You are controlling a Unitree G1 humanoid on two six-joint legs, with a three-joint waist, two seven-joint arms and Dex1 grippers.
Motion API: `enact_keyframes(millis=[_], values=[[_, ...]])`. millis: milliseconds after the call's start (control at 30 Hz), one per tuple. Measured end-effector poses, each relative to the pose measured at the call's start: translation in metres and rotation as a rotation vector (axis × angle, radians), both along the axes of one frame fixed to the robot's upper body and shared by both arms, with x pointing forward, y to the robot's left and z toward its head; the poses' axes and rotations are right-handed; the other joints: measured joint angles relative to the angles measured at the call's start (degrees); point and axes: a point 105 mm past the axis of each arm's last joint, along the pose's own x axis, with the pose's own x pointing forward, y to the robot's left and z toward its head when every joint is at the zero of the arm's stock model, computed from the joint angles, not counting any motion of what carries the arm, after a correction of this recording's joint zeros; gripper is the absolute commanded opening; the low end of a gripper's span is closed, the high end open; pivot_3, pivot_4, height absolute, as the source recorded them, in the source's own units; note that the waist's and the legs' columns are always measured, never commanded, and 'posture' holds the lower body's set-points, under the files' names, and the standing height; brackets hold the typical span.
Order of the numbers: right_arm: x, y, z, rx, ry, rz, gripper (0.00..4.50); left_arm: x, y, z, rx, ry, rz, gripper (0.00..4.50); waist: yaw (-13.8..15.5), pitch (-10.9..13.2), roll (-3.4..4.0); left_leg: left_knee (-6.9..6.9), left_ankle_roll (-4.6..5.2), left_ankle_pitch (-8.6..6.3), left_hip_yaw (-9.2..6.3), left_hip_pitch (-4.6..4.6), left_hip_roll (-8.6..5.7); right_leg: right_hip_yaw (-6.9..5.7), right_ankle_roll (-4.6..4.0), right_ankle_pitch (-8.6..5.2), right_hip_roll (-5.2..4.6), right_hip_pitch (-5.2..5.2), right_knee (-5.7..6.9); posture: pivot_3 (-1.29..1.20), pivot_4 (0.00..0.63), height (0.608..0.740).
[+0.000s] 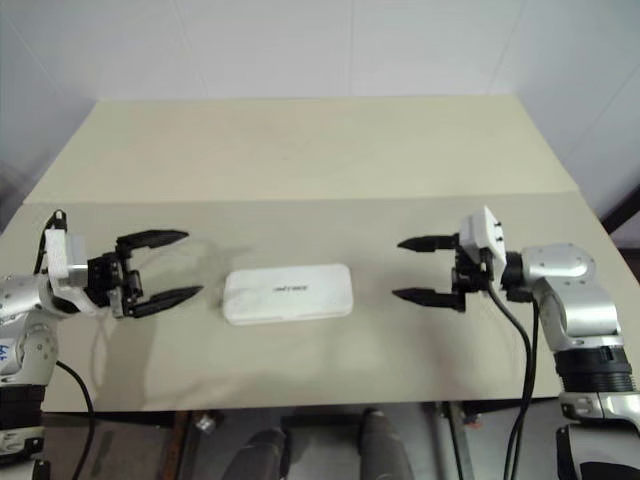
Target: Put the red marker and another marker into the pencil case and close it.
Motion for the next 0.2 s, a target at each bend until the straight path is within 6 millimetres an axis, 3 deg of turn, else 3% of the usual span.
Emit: enact_keyframes(millis=[200], values=[[-0.015, 0.009, -0.009, 0.047, 0.018, -0.023, 4.50, 0.006, 0.004, -0.007, -0.019, 0.039, 0.052, 4.44, 0.08, 0.00, 0.00, -0.03, 0.00, 0.00, 0.00, -0.05, -0.01, 0.00, 0.00, 0.00, -0.02, -0.01, -0.07, 0.00, 0.150, 0.740]])
